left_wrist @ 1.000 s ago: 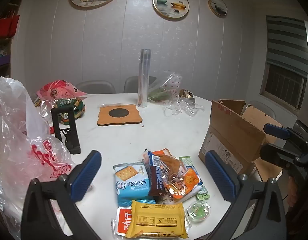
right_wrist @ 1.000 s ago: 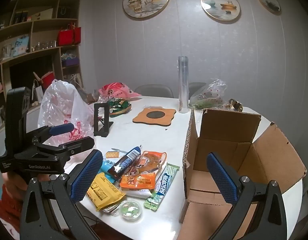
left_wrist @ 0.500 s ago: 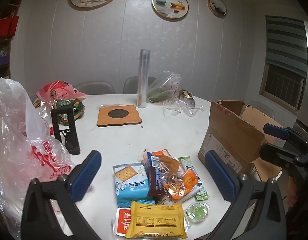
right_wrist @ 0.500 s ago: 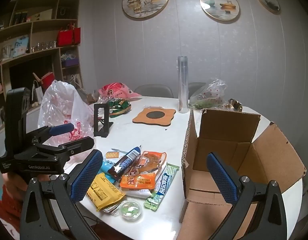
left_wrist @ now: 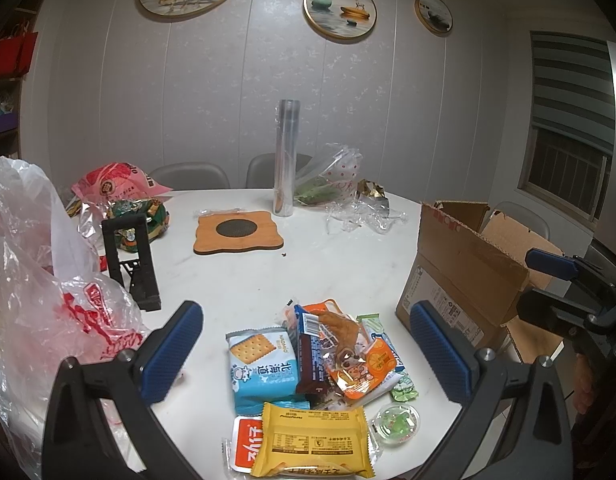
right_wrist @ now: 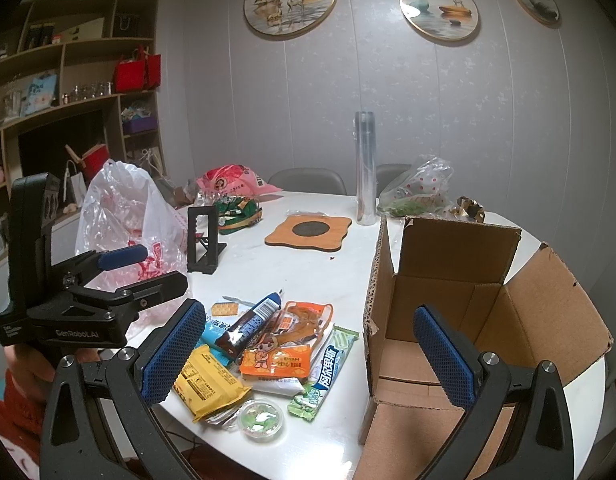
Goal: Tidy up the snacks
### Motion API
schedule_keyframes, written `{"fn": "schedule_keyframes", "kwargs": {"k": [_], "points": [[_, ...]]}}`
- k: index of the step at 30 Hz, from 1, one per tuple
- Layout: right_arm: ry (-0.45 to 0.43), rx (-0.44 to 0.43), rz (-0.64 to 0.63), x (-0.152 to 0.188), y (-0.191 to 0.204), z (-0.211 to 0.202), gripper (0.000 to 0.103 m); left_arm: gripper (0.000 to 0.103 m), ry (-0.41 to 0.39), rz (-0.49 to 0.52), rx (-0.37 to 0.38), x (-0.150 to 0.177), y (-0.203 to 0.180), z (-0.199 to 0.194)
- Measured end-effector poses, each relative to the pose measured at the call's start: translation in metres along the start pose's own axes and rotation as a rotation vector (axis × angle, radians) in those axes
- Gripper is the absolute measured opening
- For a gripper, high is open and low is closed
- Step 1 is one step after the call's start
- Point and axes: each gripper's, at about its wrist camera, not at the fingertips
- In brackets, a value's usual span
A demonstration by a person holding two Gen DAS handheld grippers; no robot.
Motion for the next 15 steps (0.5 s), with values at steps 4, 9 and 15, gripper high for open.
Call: {"fn": "schedule_keyframes", "kwargs": {"k": [4, 9, 15], "points": [[0.000, -0.001, 0.000, 0.0001, 0.0001, 0.0003, 0.103, 0.102, 0.000, 0.000, 0.001, 0.0002, 0.0000, -0.0001], [0.001, -0.002, 0.000, 0.0001, 0.0009, 0.0008, 0.103, 0.102, 0.000, 0.002, 0.001, 0.0001, 0.0000, 0.0000], [0.001, -0.003, 0.003, 0.0001, 0.0009, 0.0013, 0.103, 0.102, 0.004, 0.000, 0.006, -0.0003, -0.0012, 0.0023]]}}
Point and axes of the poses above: each gripper's, at about its wrist camera, not at the fingertips, and z roughly the way its jaws point, y to its left, x to its underside, and after that the axes turned 14 degrees about -z, right-handed
